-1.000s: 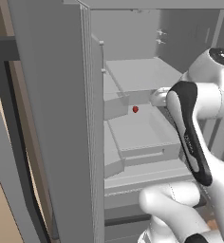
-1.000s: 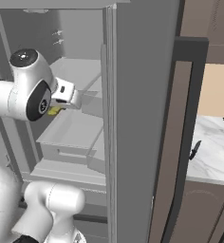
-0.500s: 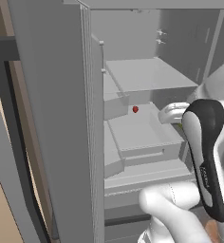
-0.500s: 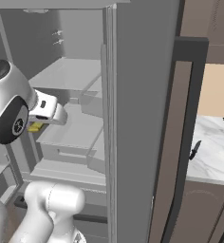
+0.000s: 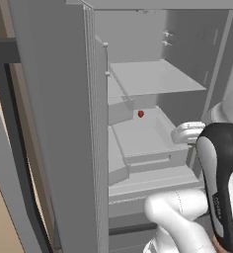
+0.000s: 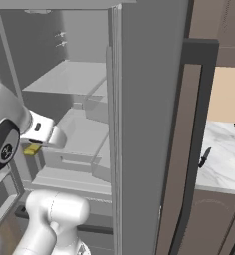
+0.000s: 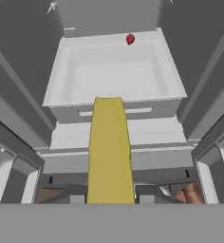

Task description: Retrieve the butter from the fridge and place it on a plate on the dining table. Then retrieve the butter knife by the fridge and place it near the plate.

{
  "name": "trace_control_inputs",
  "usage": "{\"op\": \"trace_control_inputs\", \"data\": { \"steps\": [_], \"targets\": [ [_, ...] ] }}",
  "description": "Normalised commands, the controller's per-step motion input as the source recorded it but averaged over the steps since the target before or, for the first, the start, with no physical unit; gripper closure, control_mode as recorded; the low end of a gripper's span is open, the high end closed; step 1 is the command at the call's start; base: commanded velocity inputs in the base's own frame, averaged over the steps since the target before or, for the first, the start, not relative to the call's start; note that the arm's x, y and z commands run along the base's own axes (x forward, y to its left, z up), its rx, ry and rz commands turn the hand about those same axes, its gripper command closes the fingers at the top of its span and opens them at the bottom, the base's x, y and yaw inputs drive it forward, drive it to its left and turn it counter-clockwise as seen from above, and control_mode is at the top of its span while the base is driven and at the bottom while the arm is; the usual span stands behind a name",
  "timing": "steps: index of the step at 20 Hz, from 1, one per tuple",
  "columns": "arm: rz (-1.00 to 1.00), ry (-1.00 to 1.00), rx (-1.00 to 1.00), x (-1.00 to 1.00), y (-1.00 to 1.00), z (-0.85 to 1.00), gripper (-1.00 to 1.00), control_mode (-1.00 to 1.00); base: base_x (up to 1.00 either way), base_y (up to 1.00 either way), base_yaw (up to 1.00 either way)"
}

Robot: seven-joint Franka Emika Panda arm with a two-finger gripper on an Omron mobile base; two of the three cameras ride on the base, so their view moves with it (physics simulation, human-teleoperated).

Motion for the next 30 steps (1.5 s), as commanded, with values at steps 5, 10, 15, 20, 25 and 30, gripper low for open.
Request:
{"op": "trace_control_inputs", "data": {
  "steps": [5,10,15,20,25,30],
  "targets": [
    [-0.17,0.09,-0.01,0.0,-0.05,-0.31,1.0,-1.0,0.0,0.0,0.0],
    [-0.07,0.05,0.0,0.0,0.0,-0.22,1.0,-1.0,0.0,0.0,0.0],
    [0.0,0.0,0.0,0.0,0.0,0.0,1.0,-1.0,0.0,0.0,0.0],
    [0.0,0.0,0.0,0.0,0.0,0.0,1.0,-1.0,0.0,0.0,0.0],
    [0.0,0.0,0.0,-0.05,0.0,0.0,1.0,1.0,-0.28,0.0,0.0],
    [0.0,0.0,0.0,0.0,0.0,0.0,1.0,1.0,-0.71,0.0,0.0]
  ]
}}
